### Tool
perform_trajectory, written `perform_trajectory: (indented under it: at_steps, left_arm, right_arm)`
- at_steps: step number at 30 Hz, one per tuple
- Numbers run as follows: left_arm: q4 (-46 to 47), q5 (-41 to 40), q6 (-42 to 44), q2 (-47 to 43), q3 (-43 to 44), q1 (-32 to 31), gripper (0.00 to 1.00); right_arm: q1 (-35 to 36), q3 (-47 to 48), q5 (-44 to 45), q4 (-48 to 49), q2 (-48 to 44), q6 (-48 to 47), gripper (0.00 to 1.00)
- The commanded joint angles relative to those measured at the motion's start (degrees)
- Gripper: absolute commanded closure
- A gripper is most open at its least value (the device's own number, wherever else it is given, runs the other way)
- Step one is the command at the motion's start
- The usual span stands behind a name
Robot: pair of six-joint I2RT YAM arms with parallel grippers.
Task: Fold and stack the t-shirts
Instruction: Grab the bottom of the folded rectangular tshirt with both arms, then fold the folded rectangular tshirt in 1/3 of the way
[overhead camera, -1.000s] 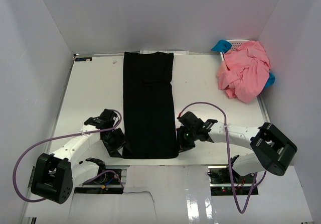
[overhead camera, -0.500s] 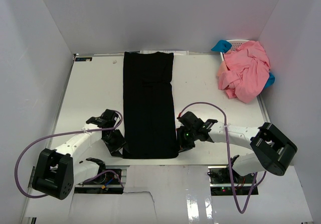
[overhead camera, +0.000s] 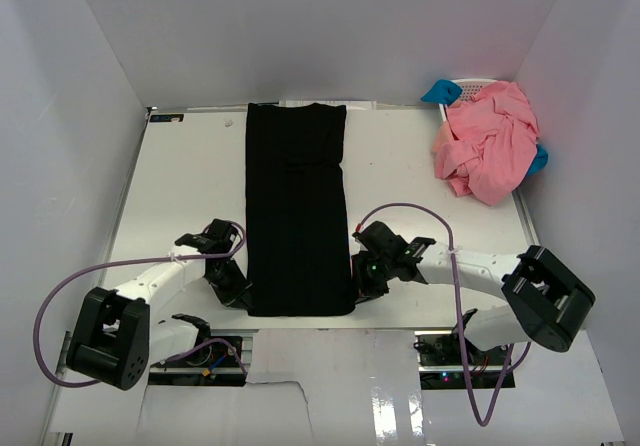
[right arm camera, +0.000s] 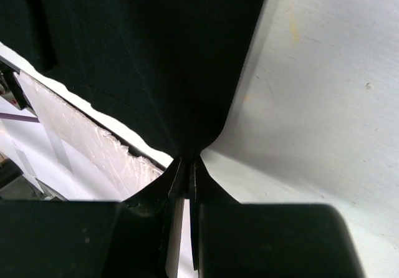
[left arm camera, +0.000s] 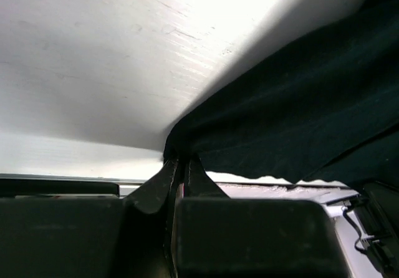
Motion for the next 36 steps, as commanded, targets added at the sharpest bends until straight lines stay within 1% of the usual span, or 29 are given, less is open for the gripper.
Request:
perform_trajectory:
  at_steps: [1, 7, 13, 16, 18, 19, 22, 23, 28, 30, 36]
  left_arm:
    - [3.06, 1.18, -0.11, 1.42, -1.37, -0.44, 0.99]
    - [2.27, 3.20, 0.86, -0.77, 0.64, -0.44, 1.00]
    - [-3.00, 6.71, 1.83, -1.57, 8.20, -0.44, 1.00]
    - [-5.02, 7.25, 2.53, -1.39, 11.63, -0.18, 1.00]
    - [-5.73, 6.54, 3.58, -1.04, 13.99, 0.43, 1.00]
    - [-5.82, 6.54, 4.19, -0.95, 14.71, 1.92, 1.00]
    - [-5.90, 6.98, 6.74, 0.01, 17.96, 5.43, 1.00]
    - [-5.90, 6.98, 7.18, 0.36, 18.75, 5.88, 1.00]
    - [-4.94, 6.80, 8.24, 2.56, 22.00, 7.46, 1.00]
    - [-3.54, 6.81, 8.24, 3.09, 22.71, 7.99, 1.00]
    - [-0.90, 4.79, 8.60, 7.74, 28.77, 8.87, 1.00]
  right_arm:
    - [-0.09, 0.52, -1.48, 1.03, -1.75, 0.59, 0.92]
    - [-0.09, 2.10, -1.74, -1.07, -3.15, 0.59, 0.92]
    - [-0.18, 5.97, -3.41, -4.24, -5.35, -0.20, 0.92]
    - [-3.24, 7.02, -6.22, -4.24, -6.40, -1.24, 0.92]
    - [-4.74, 8.16, -6.23, -4.85, -6.85, -2.48, 0.92]
    - [-6.40, 9.74, -6.84, -5.90, -6.85, -3.96, 0.92]
    - [-7.91, 12.99, -7.46, -8.62, -5.18, -6.60, 0.92]
    - [-8.35, 15.53, -7.46, -9.25, -3.61, -8.09, 0.92]
    - [-8.70, 22.31, -9.48, -10.48, 2.20, -11.09, 0.92]
    - [-8.88, 25.47, -9.31, -11.18, 4.84, -12.15, 0.92]
    - [-10.63, 34.34, -8.69, -14.08, 11.08, -15.40, 0.92]
